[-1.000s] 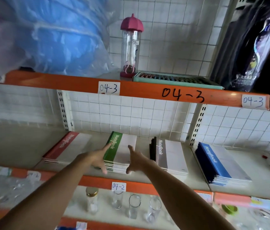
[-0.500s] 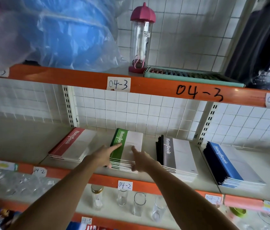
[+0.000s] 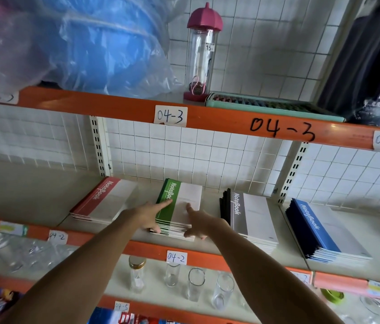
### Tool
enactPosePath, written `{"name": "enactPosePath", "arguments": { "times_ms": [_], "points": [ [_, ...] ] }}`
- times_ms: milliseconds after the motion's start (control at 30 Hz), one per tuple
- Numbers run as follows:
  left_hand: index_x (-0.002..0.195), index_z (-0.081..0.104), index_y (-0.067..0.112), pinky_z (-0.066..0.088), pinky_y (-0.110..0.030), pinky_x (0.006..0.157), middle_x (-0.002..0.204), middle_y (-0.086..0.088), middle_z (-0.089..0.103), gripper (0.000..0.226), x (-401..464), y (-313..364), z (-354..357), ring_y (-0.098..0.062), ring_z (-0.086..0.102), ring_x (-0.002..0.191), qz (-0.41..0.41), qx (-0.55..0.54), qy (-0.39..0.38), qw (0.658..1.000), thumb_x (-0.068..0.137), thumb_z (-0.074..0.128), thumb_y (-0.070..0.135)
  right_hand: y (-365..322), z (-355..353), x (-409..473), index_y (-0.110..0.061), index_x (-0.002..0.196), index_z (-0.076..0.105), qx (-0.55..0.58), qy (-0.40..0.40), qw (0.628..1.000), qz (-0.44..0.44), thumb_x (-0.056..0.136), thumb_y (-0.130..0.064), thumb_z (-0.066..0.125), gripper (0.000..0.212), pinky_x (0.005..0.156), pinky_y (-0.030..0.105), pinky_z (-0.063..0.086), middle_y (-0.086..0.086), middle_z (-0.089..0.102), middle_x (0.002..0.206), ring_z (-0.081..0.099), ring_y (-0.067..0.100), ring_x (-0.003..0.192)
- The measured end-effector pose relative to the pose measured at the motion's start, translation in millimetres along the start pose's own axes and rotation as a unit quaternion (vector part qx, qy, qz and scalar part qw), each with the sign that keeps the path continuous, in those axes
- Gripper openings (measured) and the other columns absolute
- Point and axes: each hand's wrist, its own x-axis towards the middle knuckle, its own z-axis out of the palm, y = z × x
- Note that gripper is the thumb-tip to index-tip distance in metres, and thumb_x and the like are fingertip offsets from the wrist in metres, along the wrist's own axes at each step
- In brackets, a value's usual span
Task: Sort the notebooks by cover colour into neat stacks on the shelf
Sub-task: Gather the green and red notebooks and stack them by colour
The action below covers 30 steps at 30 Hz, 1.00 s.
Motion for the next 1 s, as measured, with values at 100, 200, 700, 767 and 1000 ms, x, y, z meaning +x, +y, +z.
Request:
{"name": "enactPosePath", "arguments": {
  "times_ms": [100, 200, 700, 767, 1000],
  "points": [
    [0.150, -0.002, 0.054, 0.041, -0.053, 0.106, 0.154, -0.019, 0.030, 0.110, 0, 1, 1, -0.037, 0.042, 0.134, -0.001, 0.007, -0.006, 1.000, 0.082, 0.078, 0.019, -2, 3, 2, -0.013, 0.155, -0.015, -0.021, -0.003, 1.000, 0.007, 0.090, -0.028, 0.070, 0.108, 0.093, 0.043, 0.051, 0.029, 0.047, 0.139, 0.060, 0.038, 0.112],
    [0.152, -0.002, 0.051, 0.039, -0.050, 0.108, 0.154, -0.019, 0.031, 0.107, 0, 2, 5, -0.036, 0.041, 0.136, 0.010, 0.003, -0.006, 1.000, 0.085, 0.075, 0.019, -2, 8, 2, -0.012, 0.154, -0.016, -0.027, -0.003, 1.000, 0.009, 0.092, -0.028, 0.068, 0.106, 0.102, 0.044, 0.045, 0.028, 0.047, 0.141, 0.053, 0.039, 0.122],
    [0.154, 0.022, 0.040, 0.051, -0.038, 0.097, 0.149, -0.011, 0.041, 0.109, 14, -4, -4, -0.031, 0.047, 0.131, 0.022, 0.009, 0.023, 0.999, 0.071, 0.086, 0.008, -2, 1, 8, -0.001, 0.139, 0.040, -0.036, 0.064, 0.997, 0.001, 0.072, -0.013, 0.086, 0.081, 0.077, 0.031, 0.045, 0.020, 0.064, 0.119, 0.061, 0.034, 0.110],
    [0.154, 0.022, 0.041, 0.050, -0.039, 0.098, 0.150, -0.012, 0.040, 0.109, 15, -4, -5, -0.032, 0.046, 0.131, 0.019, 0.012, 0.021, 1.000, 0.071, 0.086, 0.008, 0, 4, 10, -0.002, 0.137, 0.041, -0.036, 0.077, 0.996, 0.001, 0.072, -0.012, 0.086, 0.080, 0.072, 0.029, 0.043, 0.019, 0.065, 0.115, 0.062, 0.033, 0.107],
    [0.154, 0.016, 0.043, 0.055, -0.037, 0.089, 0.147, -0.014, 0.043, 0.110, 14, 3, -2, -0.032, 0.054, 0.123, 0.003, 0.024, 0.018, 1.000, 0.074, 0.083, 0.007, -1, 4, 9, -0.007, 0.144, 0.035, -0.046, 0.074, 0.996, 0.006, 0.075, -0.017, 0.084, 0.085, 0.077, 0.031, 0.044, 0.017, 0.065, 0.115, 0.060, 0.032, 0.111]
  ]
}}
